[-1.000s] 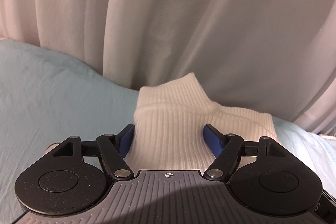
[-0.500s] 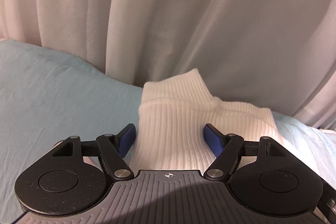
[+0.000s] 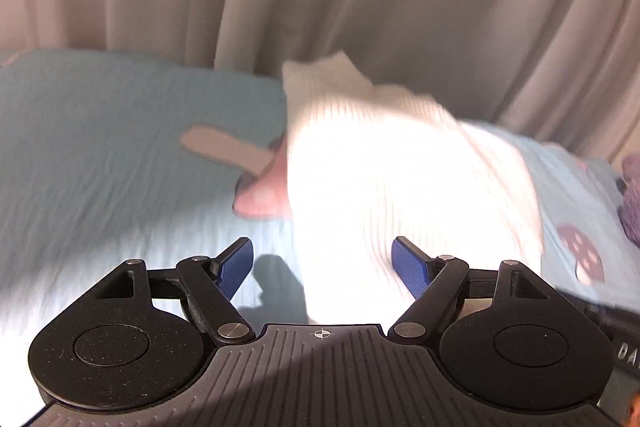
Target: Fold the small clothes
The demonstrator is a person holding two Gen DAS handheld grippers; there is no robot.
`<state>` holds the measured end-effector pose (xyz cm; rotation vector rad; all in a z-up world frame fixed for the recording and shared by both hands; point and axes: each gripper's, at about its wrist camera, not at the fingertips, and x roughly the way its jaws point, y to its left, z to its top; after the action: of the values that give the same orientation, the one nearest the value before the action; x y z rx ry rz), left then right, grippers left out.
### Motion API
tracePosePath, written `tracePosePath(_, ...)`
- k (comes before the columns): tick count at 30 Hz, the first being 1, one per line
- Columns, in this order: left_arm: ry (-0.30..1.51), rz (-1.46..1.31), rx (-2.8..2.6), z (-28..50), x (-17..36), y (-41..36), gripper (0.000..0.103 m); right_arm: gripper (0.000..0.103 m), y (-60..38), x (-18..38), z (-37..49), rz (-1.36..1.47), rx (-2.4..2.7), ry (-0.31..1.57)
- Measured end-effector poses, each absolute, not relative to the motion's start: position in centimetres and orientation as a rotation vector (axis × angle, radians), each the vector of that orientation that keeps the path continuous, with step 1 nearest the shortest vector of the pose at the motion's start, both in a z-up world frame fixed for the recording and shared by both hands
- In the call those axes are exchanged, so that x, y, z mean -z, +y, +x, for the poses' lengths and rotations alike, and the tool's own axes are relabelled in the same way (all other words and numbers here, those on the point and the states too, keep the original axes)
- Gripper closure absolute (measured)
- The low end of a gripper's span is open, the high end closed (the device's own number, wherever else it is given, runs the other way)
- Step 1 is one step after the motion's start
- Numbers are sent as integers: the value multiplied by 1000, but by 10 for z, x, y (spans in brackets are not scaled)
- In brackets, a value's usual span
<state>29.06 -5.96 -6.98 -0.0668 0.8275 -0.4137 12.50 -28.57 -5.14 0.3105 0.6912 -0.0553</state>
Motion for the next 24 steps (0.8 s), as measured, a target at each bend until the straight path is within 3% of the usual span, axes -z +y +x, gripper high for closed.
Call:
tracePosePath(2,838,-22,479,278,68,-51,21,69,-297,50,126,341,39,735)
tracePosePath(6,970,-142,610,295,58,-23,22,63,-337,53,132,584,8,763)
tracePosePath(8,960,-279,607,313,55,-8,22,49,-365,61,141,789,-38,744)
tracePosePath(11,963,-410,594,350,57,0,22,48,-397,75,170,962,-17,729)
tracePosePath(16,1075,-545,632,401,79,-19,24,48,-418,87,217,1015,-8,767)
tracePosePath(24,1077,-648,667,422,92,-29,28,46,-408,102,264,1083,-167,786)
